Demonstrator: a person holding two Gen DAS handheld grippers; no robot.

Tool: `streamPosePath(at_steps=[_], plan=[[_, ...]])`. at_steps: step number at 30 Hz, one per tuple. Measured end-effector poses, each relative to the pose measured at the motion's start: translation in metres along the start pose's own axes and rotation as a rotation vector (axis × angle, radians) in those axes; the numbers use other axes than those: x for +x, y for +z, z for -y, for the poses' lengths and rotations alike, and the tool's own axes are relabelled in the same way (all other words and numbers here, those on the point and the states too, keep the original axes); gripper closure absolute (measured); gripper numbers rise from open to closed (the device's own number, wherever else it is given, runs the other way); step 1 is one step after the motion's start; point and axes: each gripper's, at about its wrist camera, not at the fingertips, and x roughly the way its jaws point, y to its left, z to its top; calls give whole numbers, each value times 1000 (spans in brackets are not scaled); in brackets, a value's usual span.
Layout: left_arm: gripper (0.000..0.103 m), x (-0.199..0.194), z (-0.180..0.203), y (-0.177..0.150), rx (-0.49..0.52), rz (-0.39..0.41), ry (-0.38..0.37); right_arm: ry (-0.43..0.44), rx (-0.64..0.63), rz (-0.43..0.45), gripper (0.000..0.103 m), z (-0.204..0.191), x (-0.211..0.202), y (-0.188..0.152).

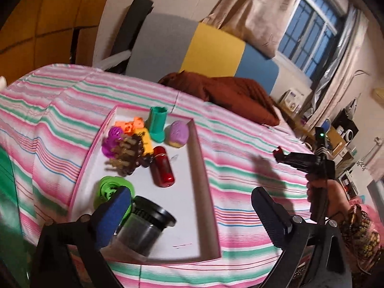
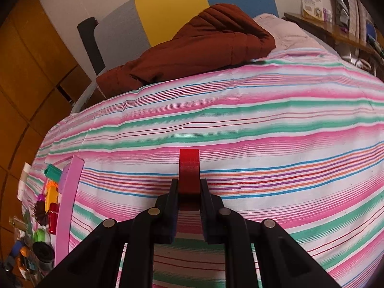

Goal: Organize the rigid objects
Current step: 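Carry the clear cup into the white tray and open the left gripper, then lower the small red clip into the white tray and open the right gripper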

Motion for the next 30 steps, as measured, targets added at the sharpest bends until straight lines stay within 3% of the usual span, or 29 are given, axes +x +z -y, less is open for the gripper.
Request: streamPosePath(at_steps=[6,18,30], plan=[[0,0,10,-2,45,10,-6,-18,-113,16,89,-29,-5,-8],[0,-10,5,-6,22,57,41,20,-240,8,89,-83,-14,-36],[0,-21,-17,-5,1,105,240,231,-286,-25,89,-154,-39,-76]])
